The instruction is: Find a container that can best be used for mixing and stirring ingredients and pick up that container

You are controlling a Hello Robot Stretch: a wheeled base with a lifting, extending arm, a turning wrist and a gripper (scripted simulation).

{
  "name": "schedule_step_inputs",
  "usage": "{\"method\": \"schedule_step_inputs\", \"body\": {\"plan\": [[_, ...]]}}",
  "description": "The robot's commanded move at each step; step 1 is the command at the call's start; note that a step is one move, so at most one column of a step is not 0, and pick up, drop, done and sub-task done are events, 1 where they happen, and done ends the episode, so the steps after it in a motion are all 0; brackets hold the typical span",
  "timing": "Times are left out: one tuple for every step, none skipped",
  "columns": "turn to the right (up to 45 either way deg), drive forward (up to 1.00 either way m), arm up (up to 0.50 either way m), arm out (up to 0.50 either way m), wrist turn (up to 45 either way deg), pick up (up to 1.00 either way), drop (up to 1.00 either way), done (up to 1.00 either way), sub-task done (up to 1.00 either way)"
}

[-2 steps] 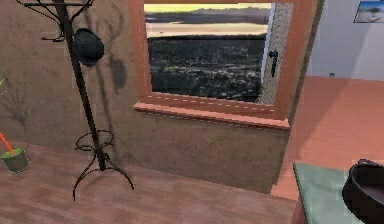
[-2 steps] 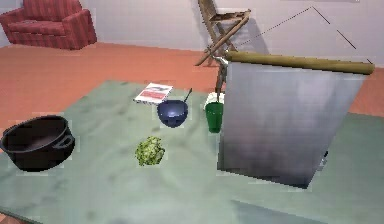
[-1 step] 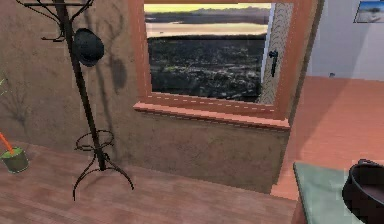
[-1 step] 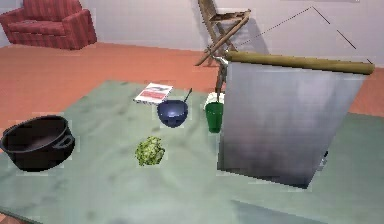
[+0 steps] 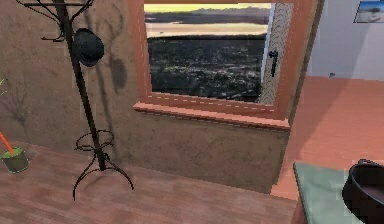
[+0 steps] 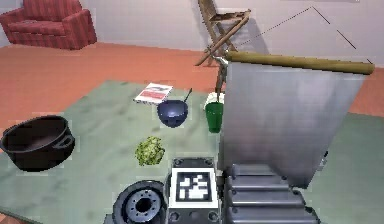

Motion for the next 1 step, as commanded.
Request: {"method": "schedule_step_inputs", "body": {"plan": [[0.0, 0.0, 0.0, 0.5, 0.0, 0.0, 0.0, 0.0, 0.0]]}}
